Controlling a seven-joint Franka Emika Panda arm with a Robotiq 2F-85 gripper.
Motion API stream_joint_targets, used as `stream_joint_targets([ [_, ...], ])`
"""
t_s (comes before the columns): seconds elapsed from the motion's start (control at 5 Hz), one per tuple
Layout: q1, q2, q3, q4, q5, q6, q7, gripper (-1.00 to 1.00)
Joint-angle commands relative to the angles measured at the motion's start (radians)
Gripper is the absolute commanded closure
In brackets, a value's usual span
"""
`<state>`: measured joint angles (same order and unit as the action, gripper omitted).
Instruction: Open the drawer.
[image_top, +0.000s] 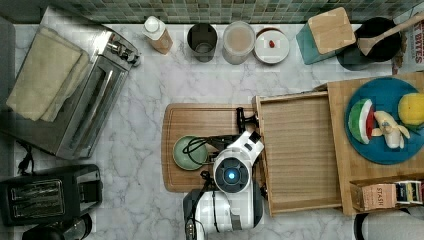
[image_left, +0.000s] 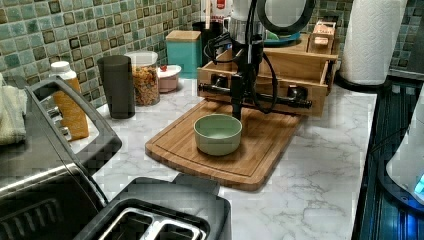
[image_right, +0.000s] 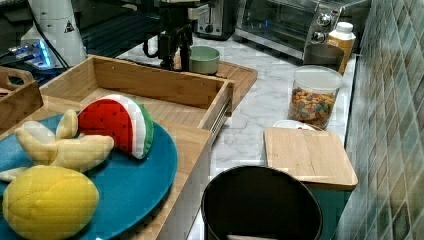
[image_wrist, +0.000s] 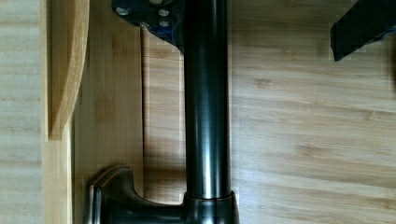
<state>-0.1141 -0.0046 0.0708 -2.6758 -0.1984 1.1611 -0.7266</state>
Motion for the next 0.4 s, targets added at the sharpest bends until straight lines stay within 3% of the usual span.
stream_joint_targets([
  [0.2, 0.103, -0.06, 0.099, -0.043, 0.006, -0.02, 0.094, -1.0],
  [0.4, 0.101, -0.06, 0.101, -0.042, 0.007, -0.02, 0.093, -1.0],
])
